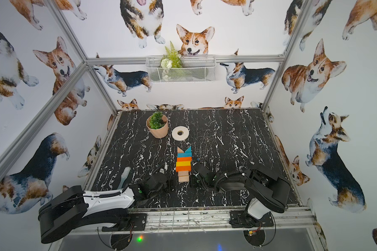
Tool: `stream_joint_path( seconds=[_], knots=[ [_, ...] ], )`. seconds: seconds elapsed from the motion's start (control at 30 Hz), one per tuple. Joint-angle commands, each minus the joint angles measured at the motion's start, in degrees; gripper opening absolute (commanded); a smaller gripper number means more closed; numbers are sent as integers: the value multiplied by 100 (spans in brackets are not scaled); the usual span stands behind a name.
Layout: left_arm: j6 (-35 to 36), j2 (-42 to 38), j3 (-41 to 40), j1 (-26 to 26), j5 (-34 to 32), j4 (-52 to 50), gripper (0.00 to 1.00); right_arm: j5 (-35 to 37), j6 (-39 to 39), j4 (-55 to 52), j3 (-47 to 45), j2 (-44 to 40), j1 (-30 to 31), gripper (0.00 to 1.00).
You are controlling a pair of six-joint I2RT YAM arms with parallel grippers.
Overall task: Assemble a carrot with building blocks
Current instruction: Adjust the building block at the center of the board.
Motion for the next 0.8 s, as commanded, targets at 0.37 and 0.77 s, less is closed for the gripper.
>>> stream_joint_path(
  seconds=[0.37,0.77],
  knots=[
    [30,38,53,9,2,-241,0,-104,124,-249,-3,123,6,0],
    [654,-563,354,720,379,-1065,24,1300,-461,-2885,483,-1618,10,0]
  ],
)
